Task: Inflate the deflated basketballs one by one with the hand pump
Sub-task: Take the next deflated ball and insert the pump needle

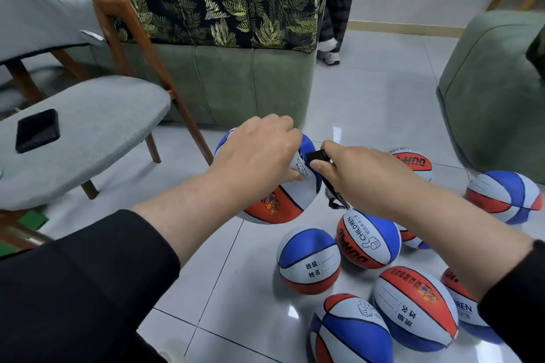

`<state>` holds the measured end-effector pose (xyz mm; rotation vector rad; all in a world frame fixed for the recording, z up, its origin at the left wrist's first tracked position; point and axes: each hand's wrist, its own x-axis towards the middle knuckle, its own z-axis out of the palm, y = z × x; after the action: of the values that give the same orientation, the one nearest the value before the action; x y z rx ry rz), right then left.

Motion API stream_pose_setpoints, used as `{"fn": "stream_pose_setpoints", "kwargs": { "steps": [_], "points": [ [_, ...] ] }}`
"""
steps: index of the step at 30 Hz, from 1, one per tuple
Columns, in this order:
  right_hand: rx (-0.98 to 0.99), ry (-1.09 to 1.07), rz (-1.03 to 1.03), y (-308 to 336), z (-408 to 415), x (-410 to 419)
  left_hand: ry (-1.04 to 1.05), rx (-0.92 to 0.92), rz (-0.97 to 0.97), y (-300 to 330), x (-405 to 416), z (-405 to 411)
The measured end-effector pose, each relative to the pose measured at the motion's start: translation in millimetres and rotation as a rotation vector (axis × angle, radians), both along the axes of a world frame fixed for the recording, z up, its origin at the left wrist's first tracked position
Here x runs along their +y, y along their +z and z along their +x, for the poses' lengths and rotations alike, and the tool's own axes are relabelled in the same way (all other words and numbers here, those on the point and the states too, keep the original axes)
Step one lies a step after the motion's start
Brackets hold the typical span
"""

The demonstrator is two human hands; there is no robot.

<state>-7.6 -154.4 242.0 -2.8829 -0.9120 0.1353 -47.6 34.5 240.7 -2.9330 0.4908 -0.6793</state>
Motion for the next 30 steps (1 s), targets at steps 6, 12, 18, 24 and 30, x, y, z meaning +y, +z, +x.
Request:
{"fn": "stream_pose_setpoints", "kwargs": {
  "steps": [6,12,18,24,30],
  "points": [
    [0.006,0.010,-0.004,-4,0,4,-0.045,-0.009,-0.020,-2,-3,-1],
    [0.021,0.001,-0.020,-9,3,4,0.042,0.099,-0.024,-8,-7,5],
    [0.008,-0.007,0.147,-11,10,6,0.241,0.231,-0.219,-15,6,9],
    [0.275,-0.092,0.576,2,11,18,0.417,0.213,-0.458,-23,46,-2],
    [0.413,-0.132,0.716,-9,-11,38,0.600,0.295,-0.582,-46,95,-36]
  ]
}}
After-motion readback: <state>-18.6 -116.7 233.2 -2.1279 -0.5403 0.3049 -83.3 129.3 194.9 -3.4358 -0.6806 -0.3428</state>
